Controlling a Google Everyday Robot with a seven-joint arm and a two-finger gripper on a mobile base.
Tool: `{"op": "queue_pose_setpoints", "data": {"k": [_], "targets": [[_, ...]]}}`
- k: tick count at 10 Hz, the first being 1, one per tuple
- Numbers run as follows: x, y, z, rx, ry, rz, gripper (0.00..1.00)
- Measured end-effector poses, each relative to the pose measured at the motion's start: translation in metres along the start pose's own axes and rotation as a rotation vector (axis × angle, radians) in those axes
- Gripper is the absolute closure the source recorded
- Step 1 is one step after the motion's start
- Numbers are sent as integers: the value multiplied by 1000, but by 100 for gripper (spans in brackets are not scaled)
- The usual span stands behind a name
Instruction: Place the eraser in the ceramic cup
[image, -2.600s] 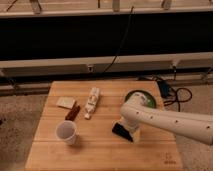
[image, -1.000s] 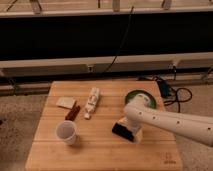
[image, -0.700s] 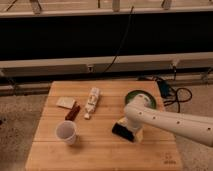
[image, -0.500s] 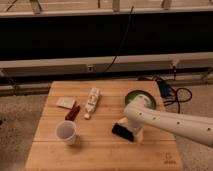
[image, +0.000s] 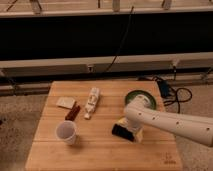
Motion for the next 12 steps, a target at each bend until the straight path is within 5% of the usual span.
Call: {"op": "queue_pose_setpoints", "data": {"k": [8, 10, 12], "targets": [[0, 1, 5, -4, -3, -19, 20], [0, 1, 4, -4, -3, -21, 27], [0, 2, 6, -2, -8, -30, 20]]}}
